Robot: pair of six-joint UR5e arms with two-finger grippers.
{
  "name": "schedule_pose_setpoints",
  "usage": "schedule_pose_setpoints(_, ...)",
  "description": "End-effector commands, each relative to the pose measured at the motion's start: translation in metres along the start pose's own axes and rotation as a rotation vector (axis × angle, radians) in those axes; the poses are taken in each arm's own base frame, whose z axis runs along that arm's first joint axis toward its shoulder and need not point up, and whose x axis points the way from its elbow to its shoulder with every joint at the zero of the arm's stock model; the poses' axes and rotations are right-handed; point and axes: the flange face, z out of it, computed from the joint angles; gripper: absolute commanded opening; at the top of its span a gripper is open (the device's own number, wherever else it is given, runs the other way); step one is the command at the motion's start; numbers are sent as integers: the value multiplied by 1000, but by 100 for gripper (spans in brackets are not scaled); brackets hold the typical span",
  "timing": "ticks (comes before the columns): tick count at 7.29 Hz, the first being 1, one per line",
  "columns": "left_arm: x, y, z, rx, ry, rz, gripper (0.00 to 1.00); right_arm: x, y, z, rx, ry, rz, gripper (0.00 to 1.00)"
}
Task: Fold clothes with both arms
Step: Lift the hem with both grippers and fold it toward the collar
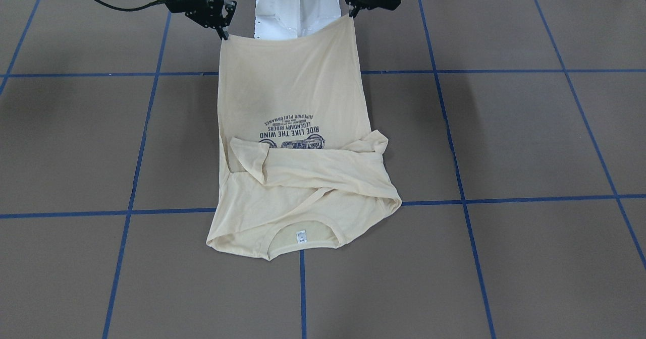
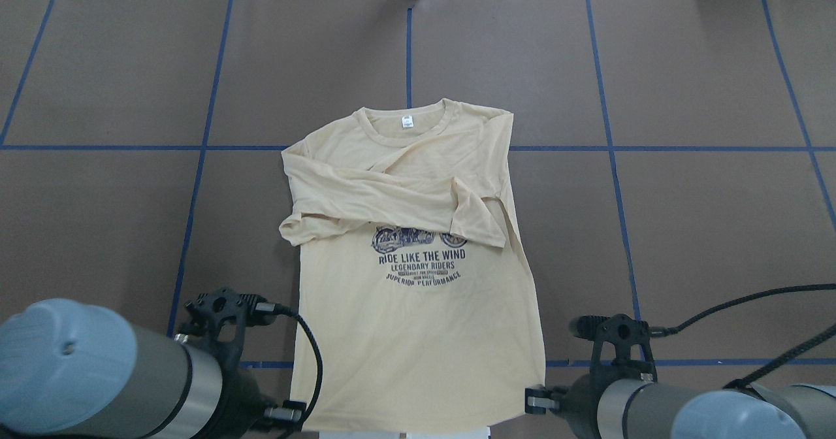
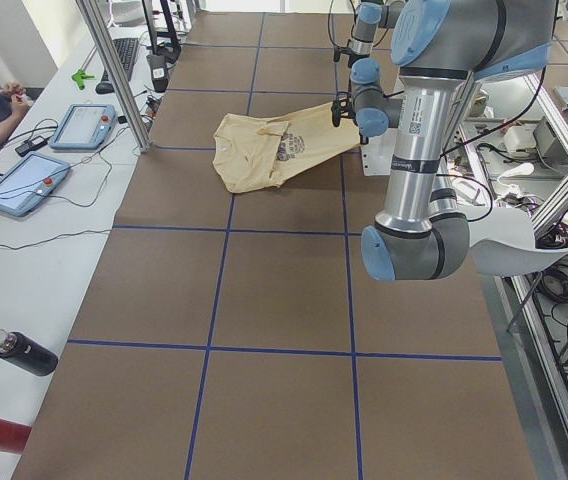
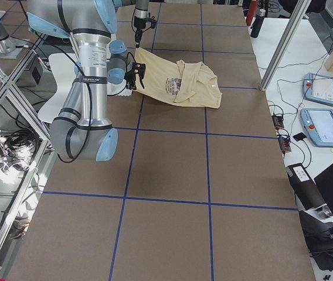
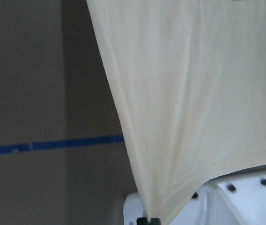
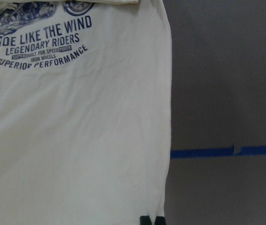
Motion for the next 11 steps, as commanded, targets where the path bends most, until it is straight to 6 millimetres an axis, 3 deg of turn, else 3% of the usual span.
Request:
schedule_pose_setpoints(1,8,42,-49,-97,38,23,0,-5,15,-55,-86,-12,-16,0)
schedule_pose_setpoints(2,7,31,-29,-84,-2,3,0,-1,2,-44,-53,17,3,0)
schedule_pose_setpoints(3,3,-4,-8,-18,-57,-37,0,-9,-29,-18,15,37,38,0)
schedule_pose_setpoints(4,-3,-45,7,84,-115,-59,0,-24,-73,9,84,56,88,0)
schedule_pose_setpoints(5,-10,-90,10,208,-170,-51,0,-38,-115,16,143,52,103,0)
schedule_pose_setpoints(6,-23,-134,-18,307,-193,-43,0,-37,-153,-3,194,33,146,0)
schedule_pose_setpoints(7,-27,-160,-57,389,-173,-62,0,-43,-187,-34,213,-19,190,0)
schedule_pose_setpoints(8,-30,-171,-70,422,-173,-78,0,-46,-208,-51,228,-39,216,0)
schedule_pose_setpoints(10,-38,-191,-56,451,-223,-93,0,-70,-236,-22,253,-6,210,0)
schedule_pose_setpoints(11,-39,-214,-35,467,-278,-96,0,-75,-253,-4,261,24,183,0)
